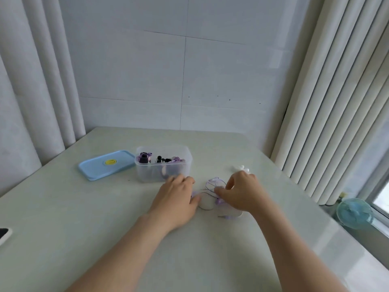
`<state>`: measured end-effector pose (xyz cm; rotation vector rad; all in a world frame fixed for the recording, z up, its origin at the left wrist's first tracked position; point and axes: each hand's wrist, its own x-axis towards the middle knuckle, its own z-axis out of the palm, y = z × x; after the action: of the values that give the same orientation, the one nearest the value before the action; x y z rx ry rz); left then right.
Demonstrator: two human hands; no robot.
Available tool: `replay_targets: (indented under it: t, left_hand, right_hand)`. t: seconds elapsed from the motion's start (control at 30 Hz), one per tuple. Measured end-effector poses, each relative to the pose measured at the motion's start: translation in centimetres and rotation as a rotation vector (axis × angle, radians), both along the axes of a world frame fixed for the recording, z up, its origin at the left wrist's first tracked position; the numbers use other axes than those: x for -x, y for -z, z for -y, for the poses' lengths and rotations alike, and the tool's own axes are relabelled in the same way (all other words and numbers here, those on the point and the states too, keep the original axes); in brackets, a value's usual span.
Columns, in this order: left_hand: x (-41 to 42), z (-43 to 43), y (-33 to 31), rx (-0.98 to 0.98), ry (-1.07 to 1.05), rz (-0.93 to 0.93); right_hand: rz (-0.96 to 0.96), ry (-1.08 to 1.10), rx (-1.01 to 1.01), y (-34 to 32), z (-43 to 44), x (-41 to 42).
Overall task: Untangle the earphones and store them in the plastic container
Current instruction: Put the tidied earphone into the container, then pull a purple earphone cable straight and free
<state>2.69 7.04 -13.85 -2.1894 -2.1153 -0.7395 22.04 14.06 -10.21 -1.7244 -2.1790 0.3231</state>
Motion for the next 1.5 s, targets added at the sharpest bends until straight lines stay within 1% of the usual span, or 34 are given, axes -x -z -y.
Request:
replay_targets:
  t: [0.07, 0.17, 0.2, 0.27, 0.43, 0.5, 0.57, 0.6, 0.63, 0.7, 0.73, 0.77, 0.83, 0.9, 1.0, 1.03, 1.07, 1.1, 1.17, 1.2, 1.23, 1.3, 1.33, 1.37, 1.4, 1.43, 1.47, 1.5]
  left_hand:
    - [0.3, -0.1, 0.1, -0.03, -0.017, 0.057]
    - [0.7, 0.3, -0.2, -0.062, -0.051, 0.134]
    - [0.8, 0.3, -0.3, -0.059, -0.069, 0.136]
    - [1.2, 0.5, -0.4, -0.061, -0.136, 0.101]
    - [3.3, 1.1, -1.3, -0.059, -0.404, 0.04]
    - [4.3, 1.5, -1.7, -0.039, -0.486, -0.017]
    - [4.9, 1.7, -1.8, -0.048, -0.522, -0.089]
    - [5.0, 1.6, -1.6, -0.09, -0.512, -0.09]
    - [4.8, 1.4, -1.5, -0.165, -0.468, -0.04]
    - [3.9, 1.1, -1.4, -0.331, -0.293, 0.136]
    - [3.2, 1.1, -1.6, -0.385, -0.166, 0.214]
    - [2.2, 1.3, -1.8, -0.387, -0.029, 0.262]
    - [0.2, 2.1, -2.1, -0.302, 0.184, 0.293]
    - [-1.2, 2.4, -1.6, -0.218, 0.241, 0.269]
    - [-1.6, 1.2, 0.2, -0.221, 0.16, 0.106]
    - [-1.3, 0.6, 0.6, -0.209, 0.135, 0.099]
    - [-0.9, 0.3, 0.7, -0.186, 0.104, 0.136]
    - [-0.6, 0.2, 0.7, -0.189, 0.078, 0.202]
    - [-0.1, 0.2, 0.0, -0.252, -0.014, 0.393]
    - [0.0, 0.1, -0.3, -0.277, -0.059, 0.531]
    - [0.1, 0.1, -0.8, -0.285, -0.086, 0.716]
    - [0.4, -0.2, -1.7, -0.236, -0.123, 1.105]
    - [0.9, -0.2, -2.0, -0.223, -0.131, 1.199]
    - [1.4, -0.2, -2.2, -0.232, -0.12, 1.202]
    - [2.0, -0.2, -2.2, -0.261, -0.116, 1.107]
    - [2.5, -0.1, -2.2, -0.301, -0.119, 0.956]
    - [2.9, 0.1, -2.3, -0.339, -0.129, 0.804]
    - [3.3, 0.2, -2.3, -0.384, -0.149, 0.694]
  right_hand:
    - [0.001, -0.067, -0.002, 0.4, -0.4, -0.1]
    - [-0.092, -0.134, -0.053, 0.4, -0.7, -0.1]
    - [-0.173, -0.134, -0.04, 0.2, -0.6, -0.1]
    - [-0.404, -0.111, 0.006, -0.4, -0.2, 0.1]
    - [-0.963, 0.006, -0.047, -2.5, 1.0, 0.7]
    - [-1.124, 0.021, -0.023, -2.9, 1.2, 1.0]
    - [-1.285, 0.006, 0.036, -3.1, 1.4, 1.2]
    - [-1.347, -0.01, 0.074, -3.2, 1.4, 1.2]
    - [-1.385, -0.031, 0.112, -3.2, 1.4, 1.2]
    - [-1.395, -0.085, 0.169, -3.2, 1.5, 1.5]
    - [-1.376, -0.117, 0.184, -3.2, 1.7, 1.6]
    - [-1.353, -0.148, 0.192, -3.2, 1.8, 1.8]
    - [-1.327, -0.202, 0.216, -3.3, 2.2, 1.9]
    - [-1.326, -0.242, 0.272, -3.5, 2.4, 1.8]
    - [-1.371, -0.297, 0.366, -4.3, 2.8, 1.4]
    - [-1.396, -0.307, 0.387, -4.5, 2.9, 1.2]
    - [-1.419, -0.311, 0.399, -4.6, 3.1, 1.1]
    - [-1.437, -0.313, 0.4, -4.8, 3.1, 1.0]
    - [-1.481, -0.297, 0.398, -5.0, 3.1, 1.0]
    - [-1.526, -0.276, 0.409, -5.1, 3.0, 1.0]
    - [-1.584, -0.248, 0.43, -5.1, 3.0, 0.9]
    - [-1.698, -0.2, 0.481, -5.0, 2.7, 0.9]
    - [-1.729, -0.173, 0.497, -5.0, 2.8, 0.8]
    - [-1.75, -0.155, 0.516, -4.9, 2.9, 0.8]
    - [-1.775, -0.136, 0.544, -4.8, 2.9, 0.7]
    - [-1.786, -0.116, 0.587, -4.6, 2.8, 0.7]
    - [-1.757, -0.097, 0.627, -4.5, 2.6, 0.7]
    - [-1.688, -0.091, 0.629, -4.4, 2.5, 0.7]
